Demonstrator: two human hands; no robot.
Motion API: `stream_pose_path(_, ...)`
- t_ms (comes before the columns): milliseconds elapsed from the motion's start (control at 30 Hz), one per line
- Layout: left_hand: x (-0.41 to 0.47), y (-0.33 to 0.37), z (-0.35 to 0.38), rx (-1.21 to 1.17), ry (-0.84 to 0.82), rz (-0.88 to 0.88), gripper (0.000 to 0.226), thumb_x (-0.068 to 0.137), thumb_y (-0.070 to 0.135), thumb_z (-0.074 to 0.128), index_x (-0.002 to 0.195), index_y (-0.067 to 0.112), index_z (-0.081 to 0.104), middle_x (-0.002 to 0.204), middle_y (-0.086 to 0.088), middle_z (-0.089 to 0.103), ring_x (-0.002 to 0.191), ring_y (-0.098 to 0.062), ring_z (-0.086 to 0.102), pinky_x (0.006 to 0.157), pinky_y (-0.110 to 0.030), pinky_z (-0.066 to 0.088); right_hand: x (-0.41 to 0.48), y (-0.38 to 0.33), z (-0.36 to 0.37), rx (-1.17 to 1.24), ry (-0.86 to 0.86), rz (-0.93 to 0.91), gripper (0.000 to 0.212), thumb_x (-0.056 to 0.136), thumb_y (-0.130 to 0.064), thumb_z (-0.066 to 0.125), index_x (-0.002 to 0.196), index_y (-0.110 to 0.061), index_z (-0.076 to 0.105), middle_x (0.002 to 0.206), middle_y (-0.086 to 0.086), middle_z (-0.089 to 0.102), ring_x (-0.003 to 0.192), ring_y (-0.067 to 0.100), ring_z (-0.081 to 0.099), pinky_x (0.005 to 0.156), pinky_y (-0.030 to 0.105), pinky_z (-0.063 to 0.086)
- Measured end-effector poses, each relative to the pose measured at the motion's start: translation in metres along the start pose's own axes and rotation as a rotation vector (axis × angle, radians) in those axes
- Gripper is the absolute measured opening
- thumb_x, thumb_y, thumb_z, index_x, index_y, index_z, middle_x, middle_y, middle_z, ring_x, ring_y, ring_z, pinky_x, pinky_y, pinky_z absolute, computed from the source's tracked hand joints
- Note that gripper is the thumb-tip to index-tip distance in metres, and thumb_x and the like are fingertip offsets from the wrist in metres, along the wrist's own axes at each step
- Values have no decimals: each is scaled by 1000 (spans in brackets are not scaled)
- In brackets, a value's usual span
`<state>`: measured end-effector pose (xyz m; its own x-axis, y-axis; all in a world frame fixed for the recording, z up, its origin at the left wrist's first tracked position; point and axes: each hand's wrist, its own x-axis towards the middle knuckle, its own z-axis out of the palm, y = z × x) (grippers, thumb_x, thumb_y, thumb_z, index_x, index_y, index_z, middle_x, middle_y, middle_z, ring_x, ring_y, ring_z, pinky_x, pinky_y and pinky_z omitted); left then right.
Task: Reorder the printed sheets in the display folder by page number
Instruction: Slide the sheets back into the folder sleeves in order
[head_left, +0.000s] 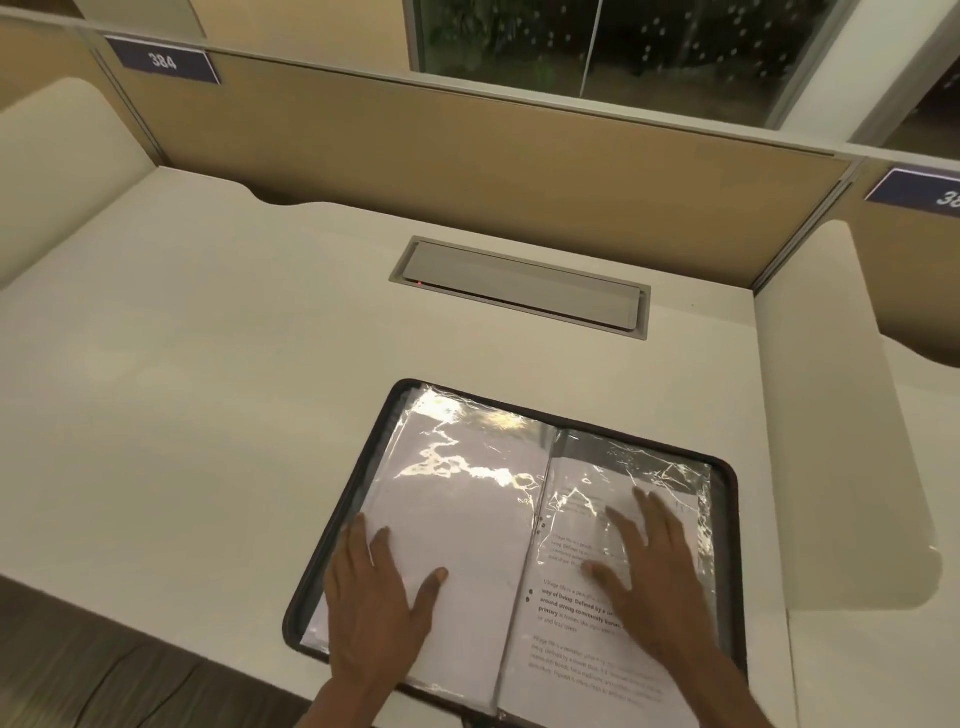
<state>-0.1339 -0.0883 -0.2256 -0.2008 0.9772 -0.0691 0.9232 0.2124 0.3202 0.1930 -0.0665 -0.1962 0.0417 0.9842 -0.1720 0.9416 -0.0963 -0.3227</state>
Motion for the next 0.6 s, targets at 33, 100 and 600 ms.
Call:
stream_pose_path(33, 3, 1, -1, 6, -6, -29, 93, 86, 84, 46, 143, 11, 47, 158, -18, 40, 144, -41, 42, 112, -62, 44, -11, -6, 9, 14, -12, -17, 87, 87, -83, 48, 160, -40, 29, 175, -8, -4, 161, 19, -5, 123, 56, 25)
stream_pose_path(100, 10, 4, -6, 11, -39, -96, 100, 80, 86, 57, 144, 11, 45, 154, -16, 44, 141, -38, 44, 112, -59, 45, -30, -12, 28, 9, 36, -90, 92, 85, -92, 34, 159, -37, 38, 176, -2, 8, 160, 23, 8, 119, 57, 28)
stream_pose_path(600, 75, -12, -60, -130, -333, -355, 81, 71, 57, 91, 125, 14, 48, 121, -7, 67, 110, -33, 69, 86, -38, 55, -77, -72, 93, -59, 256, -363, 68, 102, -69, 26, 137, -21, 57, 144, 8, 63, 160, 13, 16, 93, 37, 40)
